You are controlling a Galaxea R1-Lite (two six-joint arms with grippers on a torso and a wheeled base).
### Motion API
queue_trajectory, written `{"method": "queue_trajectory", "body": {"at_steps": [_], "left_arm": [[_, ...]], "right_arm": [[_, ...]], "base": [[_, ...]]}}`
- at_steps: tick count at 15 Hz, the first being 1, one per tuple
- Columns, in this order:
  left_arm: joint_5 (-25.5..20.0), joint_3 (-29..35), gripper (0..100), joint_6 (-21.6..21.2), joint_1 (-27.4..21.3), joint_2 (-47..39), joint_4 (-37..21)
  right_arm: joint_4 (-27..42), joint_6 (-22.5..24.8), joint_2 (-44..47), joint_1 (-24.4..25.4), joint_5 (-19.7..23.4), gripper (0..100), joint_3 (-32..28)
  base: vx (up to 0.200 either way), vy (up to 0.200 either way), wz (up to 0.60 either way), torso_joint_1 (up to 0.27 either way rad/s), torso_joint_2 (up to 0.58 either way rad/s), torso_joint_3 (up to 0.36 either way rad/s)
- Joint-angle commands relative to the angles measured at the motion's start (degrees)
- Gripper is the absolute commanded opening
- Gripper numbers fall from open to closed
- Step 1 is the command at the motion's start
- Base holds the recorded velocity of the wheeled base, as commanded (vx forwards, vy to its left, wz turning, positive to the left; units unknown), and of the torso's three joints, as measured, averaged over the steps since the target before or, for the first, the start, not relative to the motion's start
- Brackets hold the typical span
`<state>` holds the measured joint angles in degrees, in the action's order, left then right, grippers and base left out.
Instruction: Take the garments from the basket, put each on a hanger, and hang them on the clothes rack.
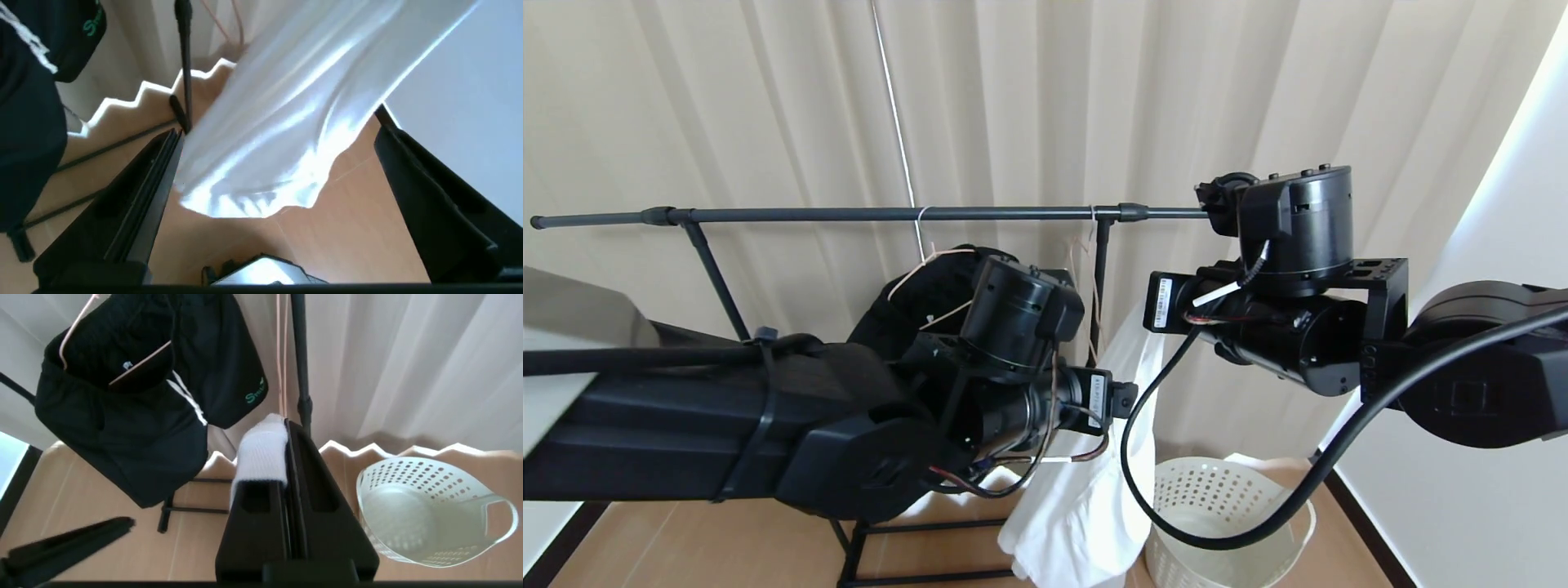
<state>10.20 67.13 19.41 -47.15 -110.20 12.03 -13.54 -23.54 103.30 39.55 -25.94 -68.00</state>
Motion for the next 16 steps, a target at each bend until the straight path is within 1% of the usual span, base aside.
{"method": "queue_trajectory", "body": {"at_steps": [1,4,6,8,9,13,16], "left_arm": [[-0.01,0.10,100,0.02,-1.10,-1.95,0.98],[0.17,0.37,100,0.10,-1.36,-2.74,1.50],[0.78,1.77,100,0.28,-1.27,-4.32,1.94],[0.87,3.00,100,1.60,-1.10,-5.11,1.94],[1.05,3.09,100,1.60,-1.01,-5.11,1.94],[1.13,3.53,100,1.60,-0.92,-4.85,1.94],[3.16,3.88,100,1.60,-0.40,-5.20,1.94]], "right_arm": [[0.01,-0.19,0.76,1.06,0.01,0,-0.20],[0.10,-0.28,0.50,1.67,-0.16,0,0.06],[0.01,-0.37,0.32,2.11,-0.69,0,0.15],[0.01,-0.37,0.23,2.73,-0.78,0,0.41],[0.01,-0.37,0.23,2.90,-0.78,0,0.50],[0.01,-0.37,0.58,2.99,-2.71,0,0.59],[0.10,-0.28,0.41,2.99,-2.89,0,1.03]], "base": [[0.000,0.000,0.00,0.000,0.00,0.000],[0.000,0.000,0.00,0.000,0.00,0.000],[0.000,0.000,0.00,0.000,0.00,0.000],[0.000,0.000,0.00,0.000,0.00,0.000],[0.000,0.000,0.00,0.000,0.00,0.000],[0.000,0.000,0.00,0.000,0.00,0.000],[0.000,0.000,0.00,0.000,0.00,0.000]]}}
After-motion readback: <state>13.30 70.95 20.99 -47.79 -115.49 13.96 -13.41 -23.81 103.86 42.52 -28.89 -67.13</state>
